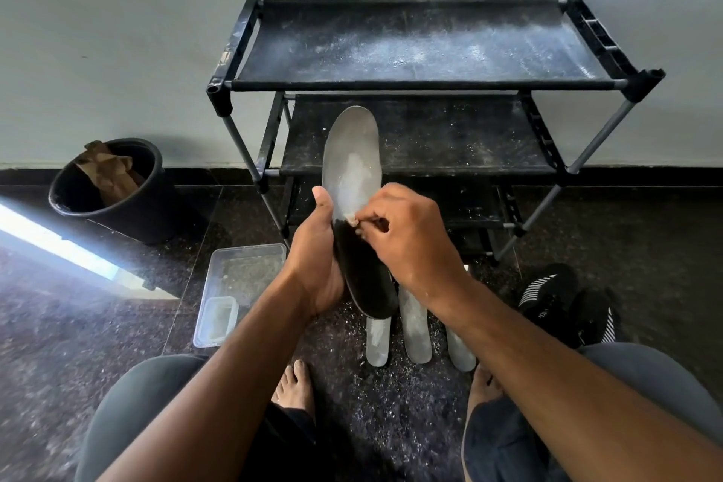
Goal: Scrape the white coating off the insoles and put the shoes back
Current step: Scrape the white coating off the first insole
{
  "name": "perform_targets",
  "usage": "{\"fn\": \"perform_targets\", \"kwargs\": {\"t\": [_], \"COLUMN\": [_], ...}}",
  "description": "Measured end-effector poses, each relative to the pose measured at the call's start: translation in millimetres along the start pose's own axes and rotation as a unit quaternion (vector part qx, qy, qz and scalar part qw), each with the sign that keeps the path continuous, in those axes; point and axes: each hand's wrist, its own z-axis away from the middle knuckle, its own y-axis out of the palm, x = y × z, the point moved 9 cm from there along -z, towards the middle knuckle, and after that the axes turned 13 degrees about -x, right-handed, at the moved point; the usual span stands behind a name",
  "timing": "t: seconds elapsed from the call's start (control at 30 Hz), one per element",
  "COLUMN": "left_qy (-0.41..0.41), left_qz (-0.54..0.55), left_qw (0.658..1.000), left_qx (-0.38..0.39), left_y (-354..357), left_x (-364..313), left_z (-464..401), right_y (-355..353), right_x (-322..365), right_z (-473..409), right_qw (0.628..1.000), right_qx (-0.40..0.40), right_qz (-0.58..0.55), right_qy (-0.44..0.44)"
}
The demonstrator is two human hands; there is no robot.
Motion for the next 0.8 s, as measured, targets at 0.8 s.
{"fn": "perform_targets", "kwargs": {"t": [0.8], "left_qy": [-0.006], "left_qz": [-0.055], "left_qw": [0.997], "left_qx": [-0.061], "left_y": [-17], "left_x": [-3], "left_z": [-6], "right_y": [24], "right_x": [13], "right_z": [25], "right_qw": [0.981], "right_qx": [0.148], "right_qz": [0.074], "right_qy": [-0.098]}}
